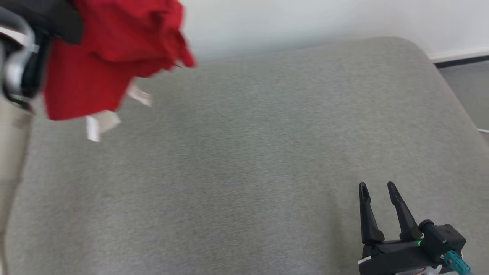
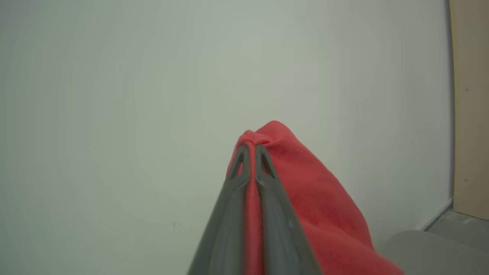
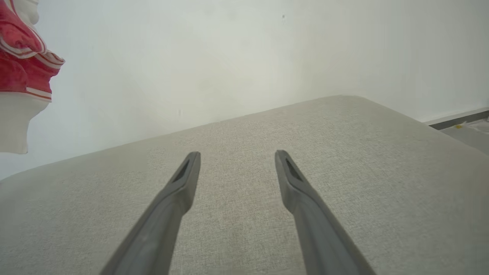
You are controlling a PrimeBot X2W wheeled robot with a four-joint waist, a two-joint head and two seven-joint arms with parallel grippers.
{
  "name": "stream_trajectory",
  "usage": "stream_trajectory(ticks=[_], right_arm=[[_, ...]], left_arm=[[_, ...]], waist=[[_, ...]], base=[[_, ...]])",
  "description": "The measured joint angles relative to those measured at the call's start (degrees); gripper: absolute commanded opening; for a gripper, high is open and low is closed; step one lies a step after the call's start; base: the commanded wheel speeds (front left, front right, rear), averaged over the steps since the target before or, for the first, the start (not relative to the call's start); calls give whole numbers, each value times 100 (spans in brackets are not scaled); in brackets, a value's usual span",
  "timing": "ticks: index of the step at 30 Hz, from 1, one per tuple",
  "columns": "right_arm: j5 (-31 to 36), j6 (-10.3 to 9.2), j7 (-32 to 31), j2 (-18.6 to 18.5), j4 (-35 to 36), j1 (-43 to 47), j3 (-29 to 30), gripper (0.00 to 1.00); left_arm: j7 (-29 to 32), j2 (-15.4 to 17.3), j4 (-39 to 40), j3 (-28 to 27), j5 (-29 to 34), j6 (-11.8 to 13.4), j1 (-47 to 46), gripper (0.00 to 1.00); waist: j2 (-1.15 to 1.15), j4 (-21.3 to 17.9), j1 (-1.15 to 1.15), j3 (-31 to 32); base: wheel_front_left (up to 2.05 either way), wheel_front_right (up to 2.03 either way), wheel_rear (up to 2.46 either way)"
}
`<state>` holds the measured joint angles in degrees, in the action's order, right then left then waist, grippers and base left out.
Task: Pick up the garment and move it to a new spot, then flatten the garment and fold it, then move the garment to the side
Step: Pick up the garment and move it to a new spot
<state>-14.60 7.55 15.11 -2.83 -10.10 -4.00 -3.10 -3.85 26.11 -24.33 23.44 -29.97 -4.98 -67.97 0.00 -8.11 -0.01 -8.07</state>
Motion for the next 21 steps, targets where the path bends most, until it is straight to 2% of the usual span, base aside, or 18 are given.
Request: stream_trajectory(ticks=[8,11,12,15,21], right_arm=[[-100,0,-1,-2,33,106,18,100],[-143,0,-1,-1,57,107,14,100],[-155,0,-1,-2,63,108,11,100],[-171,0,-1,-1,64,107,-22,100],[-179,0,0,-1,51,76,-111,100]], left_arm=[[87,-591,609,409,-146,204,824,0],[24,-734,723,559,-182,304,1398,0],[-22,-800,724,660,-227,356,1837,0],[-137,-866,631,803,-252,444,2454,0],[-414,-1050,198,1124,-288,468,3339,0]], waist=[[0,-633,0,-8],[0,-803,0,-38],[0,-882,1,-69],[0,-941,1,-129],[0,-916,1,-198]], base=[[0,0,0],[0,0,0],[0,0,0],[0,0,0],[0,0,0]])
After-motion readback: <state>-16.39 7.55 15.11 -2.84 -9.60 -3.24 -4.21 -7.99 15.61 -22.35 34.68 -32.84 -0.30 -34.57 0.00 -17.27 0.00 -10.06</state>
